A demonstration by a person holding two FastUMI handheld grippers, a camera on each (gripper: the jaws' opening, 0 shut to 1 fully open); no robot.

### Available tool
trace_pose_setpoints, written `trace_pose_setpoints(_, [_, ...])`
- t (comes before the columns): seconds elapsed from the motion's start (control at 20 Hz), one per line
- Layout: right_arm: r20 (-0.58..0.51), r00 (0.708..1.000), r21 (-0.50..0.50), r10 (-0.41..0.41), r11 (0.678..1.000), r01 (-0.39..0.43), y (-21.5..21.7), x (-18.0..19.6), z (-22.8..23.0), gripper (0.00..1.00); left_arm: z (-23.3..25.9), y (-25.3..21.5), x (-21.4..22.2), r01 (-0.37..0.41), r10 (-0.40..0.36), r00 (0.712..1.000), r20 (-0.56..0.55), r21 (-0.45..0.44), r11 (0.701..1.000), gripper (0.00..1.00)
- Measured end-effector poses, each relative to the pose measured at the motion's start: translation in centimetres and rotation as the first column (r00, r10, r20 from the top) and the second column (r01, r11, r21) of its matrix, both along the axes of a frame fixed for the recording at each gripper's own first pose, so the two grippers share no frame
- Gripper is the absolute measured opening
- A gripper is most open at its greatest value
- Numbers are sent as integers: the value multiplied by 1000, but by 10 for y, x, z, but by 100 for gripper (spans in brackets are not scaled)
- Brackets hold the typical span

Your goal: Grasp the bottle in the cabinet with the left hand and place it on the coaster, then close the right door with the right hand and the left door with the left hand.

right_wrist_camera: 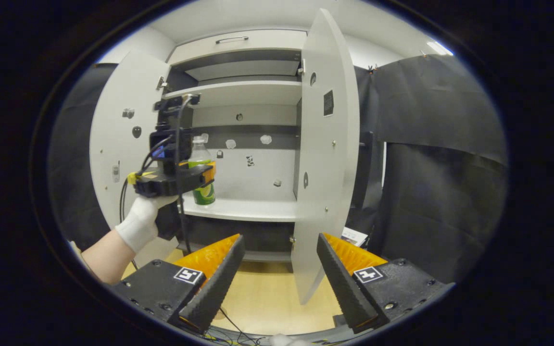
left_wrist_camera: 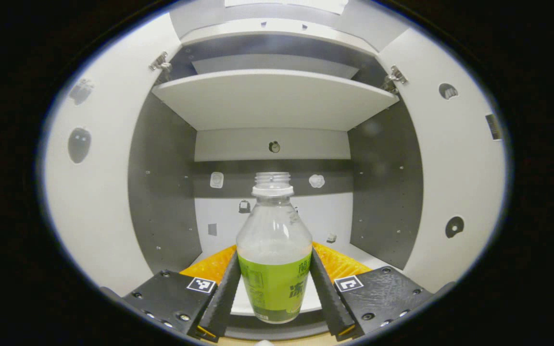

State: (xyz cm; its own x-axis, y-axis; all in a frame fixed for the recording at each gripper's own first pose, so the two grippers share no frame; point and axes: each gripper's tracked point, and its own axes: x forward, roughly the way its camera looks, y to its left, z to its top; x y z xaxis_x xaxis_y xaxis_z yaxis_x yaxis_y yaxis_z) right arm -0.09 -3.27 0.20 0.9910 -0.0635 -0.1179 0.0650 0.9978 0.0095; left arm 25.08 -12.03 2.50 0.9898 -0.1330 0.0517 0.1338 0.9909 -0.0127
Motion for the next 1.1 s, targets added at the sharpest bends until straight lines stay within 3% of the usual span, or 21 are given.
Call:
trace_pose_setpoints(0.2, [8,1000,-4,-9,1000,9,-4,-13,-3,99,-10,7,-58,15,-15,1000,6,-9,1000,79])
trace_pose_setpoints(0.4, [13,1000,10,-10,1000,10,-6,-26,-7,99,-39,11,-109,16,-16,1000,13,33,999,75])
trace_pose_setpoints(0.45, [14,1000,11,-11,1000,11,-7,-28,-7,99,-52,11,-119,21,-22,1000,11,41,999,79])
trace_pose_setpoints(0.65, [6,1000,16,-15,1000,15,-12,-32,-11,99,-109,9,-159,48,-47,999,-16,47,998,79])
trace_pose_setpoints(0.8, [-1,1000,14,-22,1000,22,-16,-34,-11,99,-154,7,-183,69,-67,997,-36,55,996,71])
trace_pose_setpoints(0.85, [-5,1000,14,-23,1000,23,-17,-34,-11,99,-172,5,-190,80,-77,996,-50,50,996,78])
trace_pose_setpoints(1.05, [-36,999,8,-21,1000,21,-18,-31,-17,99,-245,6,-207,99,-98,985,-144,-2,995,79])
trace_pose_setpoints(1.1, [-44,999,5,-19,1000,19,-18,-29,-18,99,-262,5,-211,108,-113,979,-172,-38,993,75])
